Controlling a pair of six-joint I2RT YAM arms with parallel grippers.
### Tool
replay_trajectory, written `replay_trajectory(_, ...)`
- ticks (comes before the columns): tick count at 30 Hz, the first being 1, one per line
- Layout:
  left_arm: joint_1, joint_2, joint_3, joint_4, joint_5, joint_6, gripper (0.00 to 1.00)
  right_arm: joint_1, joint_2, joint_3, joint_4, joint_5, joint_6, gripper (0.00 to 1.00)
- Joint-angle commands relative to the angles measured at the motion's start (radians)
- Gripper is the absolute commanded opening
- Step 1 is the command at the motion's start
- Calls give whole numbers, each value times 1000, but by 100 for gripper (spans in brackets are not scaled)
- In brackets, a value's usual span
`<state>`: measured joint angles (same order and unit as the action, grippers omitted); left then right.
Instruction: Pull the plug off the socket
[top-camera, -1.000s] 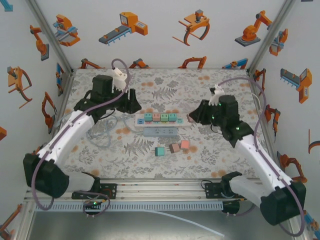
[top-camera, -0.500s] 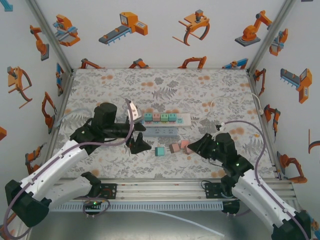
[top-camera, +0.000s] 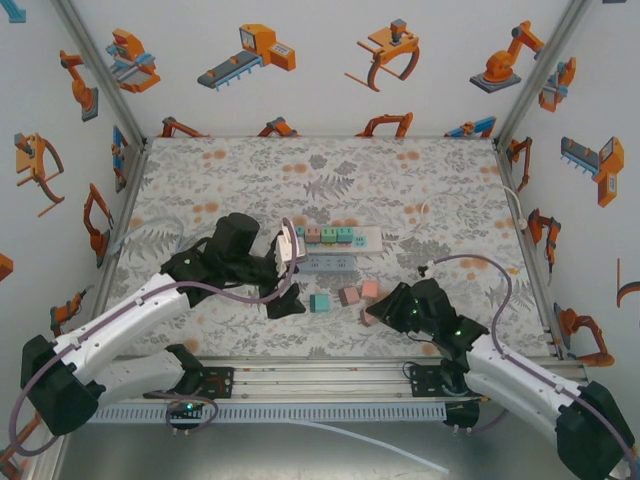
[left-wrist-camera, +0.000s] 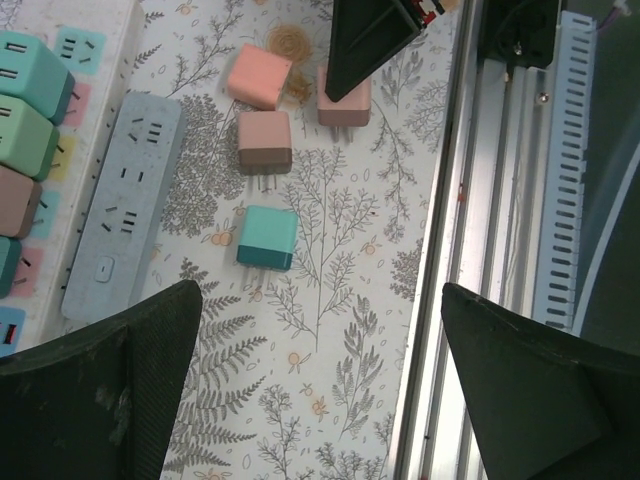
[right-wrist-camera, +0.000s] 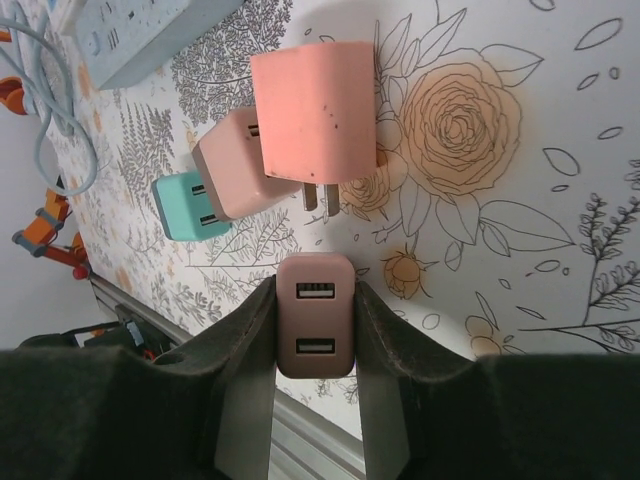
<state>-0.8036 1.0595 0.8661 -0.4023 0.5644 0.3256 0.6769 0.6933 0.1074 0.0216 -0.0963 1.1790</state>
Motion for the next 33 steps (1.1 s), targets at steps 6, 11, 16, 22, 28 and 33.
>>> replay_trajectory(6,-5,7,-3,-12,-39,37,97,69,70,6,-25,105,13,33)
replay_trajectory(11,-6,10,-7,-9,-50,34,97,77,31,23,-142,147,10,39)
replay_trajectory(16,-6,17,-8,-7,-59,27,97,78,-24,31,-236,177,1,46)
replay_trajectory(22,-5,27,-9,6,-67,21,97,77,-87,63,-344,210,-30,52)
replay_trajectory(28,-5,24,-19,29,-117,8,97,77,-131,146,-445,254,-121,53)
replay_trajectory(33,-1,11,-33,92,-246,-82,97,76,-90,307,-468,376,-405,61)
